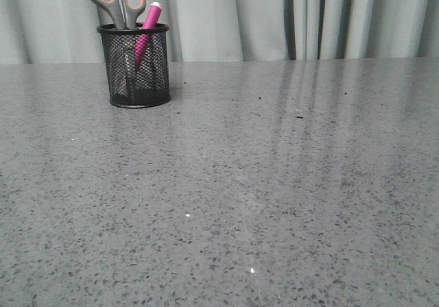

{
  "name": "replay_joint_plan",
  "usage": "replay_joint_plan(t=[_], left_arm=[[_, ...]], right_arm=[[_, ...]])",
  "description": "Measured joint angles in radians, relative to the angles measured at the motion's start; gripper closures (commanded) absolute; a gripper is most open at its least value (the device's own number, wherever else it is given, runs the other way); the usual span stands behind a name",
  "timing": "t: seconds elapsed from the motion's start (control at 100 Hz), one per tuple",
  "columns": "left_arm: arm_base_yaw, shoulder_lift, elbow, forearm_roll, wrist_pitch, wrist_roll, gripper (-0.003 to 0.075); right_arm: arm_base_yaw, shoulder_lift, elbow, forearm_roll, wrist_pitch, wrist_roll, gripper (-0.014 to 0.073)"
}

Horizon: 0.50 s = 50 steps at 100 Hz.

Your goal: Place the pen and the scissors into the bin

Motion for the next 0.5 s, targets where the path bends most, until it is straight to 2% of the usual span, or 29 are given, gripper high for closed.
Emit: replay_joint_plan(t=[0.5], left_arm=[[0.0, 0.0, 0.0, 0.0, 0.0, 0.0, 0.0711]], right_arm=[[-0.004, -0.003, -0.002, 0.0, 0.005, 0.0, 0.0662]])
